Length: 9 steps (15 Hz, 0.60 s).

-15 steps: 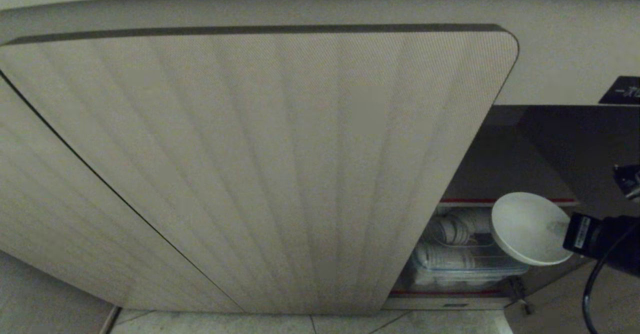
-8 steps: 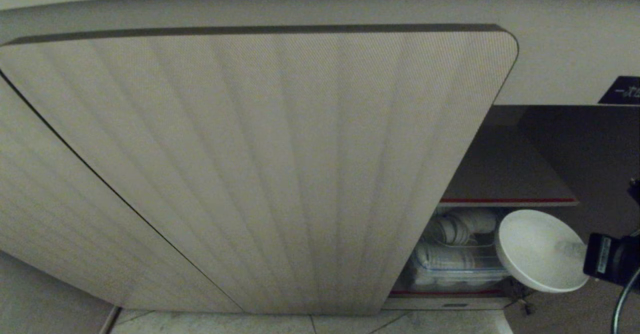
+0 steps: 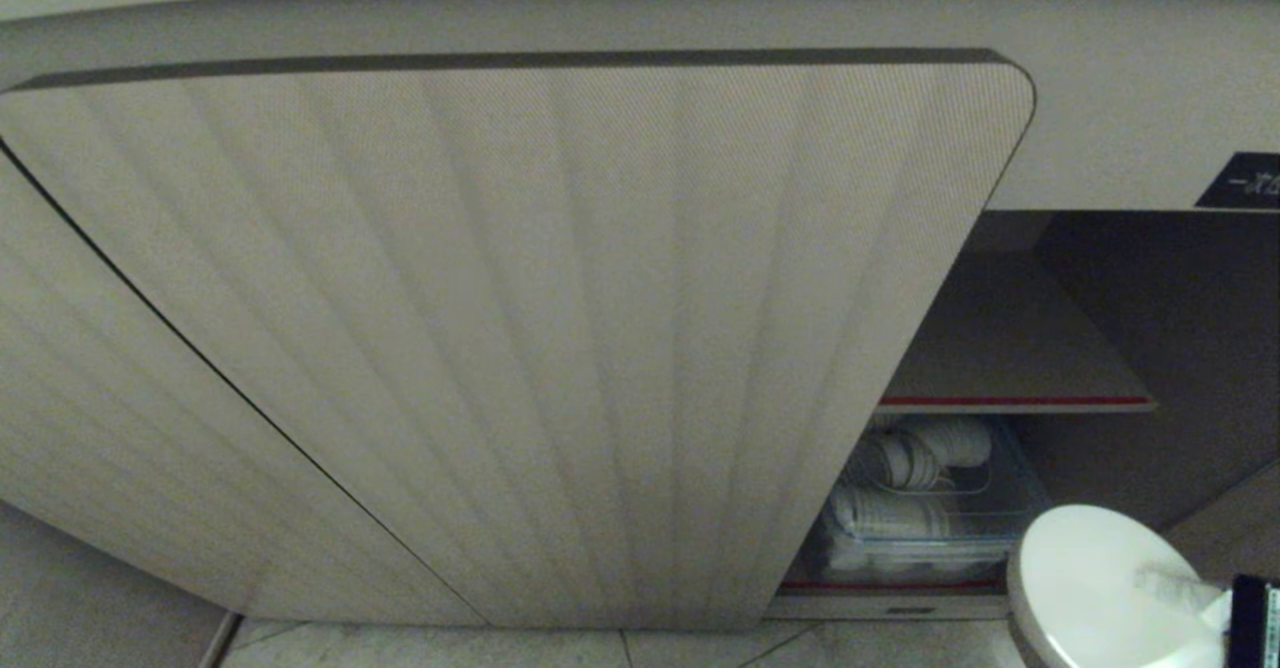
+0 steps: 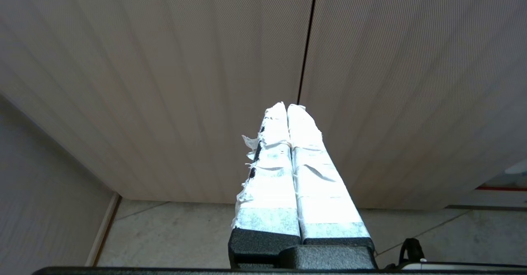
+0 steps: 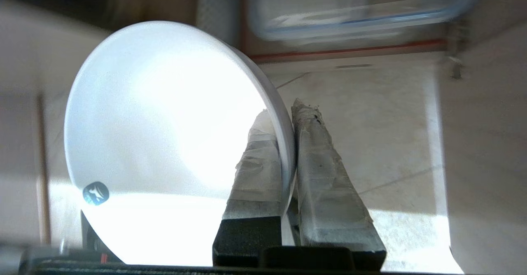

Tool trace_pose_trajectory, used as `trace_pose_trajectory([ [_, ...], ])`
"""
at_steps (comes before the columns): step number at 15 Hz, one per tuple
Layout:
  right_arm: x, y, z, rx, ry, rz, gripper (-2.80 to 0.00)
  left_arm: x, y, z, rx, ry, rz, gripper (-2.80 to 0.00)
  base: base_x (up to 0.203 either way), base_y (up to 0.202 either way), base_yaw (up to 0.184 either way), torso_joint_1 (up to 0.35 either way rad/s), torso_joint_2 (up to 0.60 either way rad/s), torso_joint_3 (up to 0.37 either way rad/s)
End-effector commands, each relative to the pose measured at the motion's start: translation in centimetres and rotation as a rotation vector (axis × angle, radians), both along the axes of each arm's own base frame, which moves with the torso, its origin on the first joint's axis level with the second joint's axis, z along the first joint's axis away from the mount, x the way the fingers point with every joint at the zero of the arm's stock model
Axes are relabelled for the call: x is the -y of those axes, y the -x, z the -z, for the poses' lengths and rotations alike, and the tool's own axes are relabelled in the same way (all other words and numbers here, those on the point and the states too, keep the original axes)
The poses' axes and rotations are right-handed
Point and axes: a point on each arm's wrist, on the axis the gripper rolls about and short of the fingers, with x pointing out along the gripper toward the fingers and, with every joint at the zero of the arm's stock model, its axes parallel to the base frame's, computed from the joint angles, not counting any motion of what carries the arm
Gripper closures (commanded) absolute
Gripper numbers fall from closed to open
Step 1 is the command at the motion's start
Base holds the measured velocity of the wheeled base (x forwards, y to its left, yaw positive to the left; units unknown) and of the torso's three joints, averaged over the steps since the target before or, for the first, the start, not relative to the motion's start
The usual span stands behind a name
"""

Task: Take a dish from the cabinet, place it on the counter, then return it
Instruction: Place it on the table

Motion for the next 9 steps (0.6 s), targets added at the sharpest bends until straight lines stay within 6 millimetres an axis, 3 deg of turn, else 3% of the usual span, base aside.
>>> trace_pose_trajectory([
  [1, -0.1, 1.3, 0.5, 0.023, -0.011, -0.061, 0.0, 0.0, 0.0, 0.0, 0.001, 0.001, -0.001, 0.0, 0.0, 0.0, 0.0, 0.0, 0.0, 0.0],
  [5, -0.4, 3.0, 1.4, 0.033, -0.039, -0.158, 0.0, 0.0, 0.0, 0.0, 0.001, 0.001, -0.001, 0.0, 0.0, 0.0, 0.0, 0.0, 0.0, 0.0],
  [9, -0.4, 2.9, 1.4, 0.004, -0.043, -0.167, 0.0, 0.0, 0.0, 0.0, 0.001, 0.001, -0.001, 0.0, 0.0, 0.0, 0.0, 0.0, 0.0, 0.0],
])
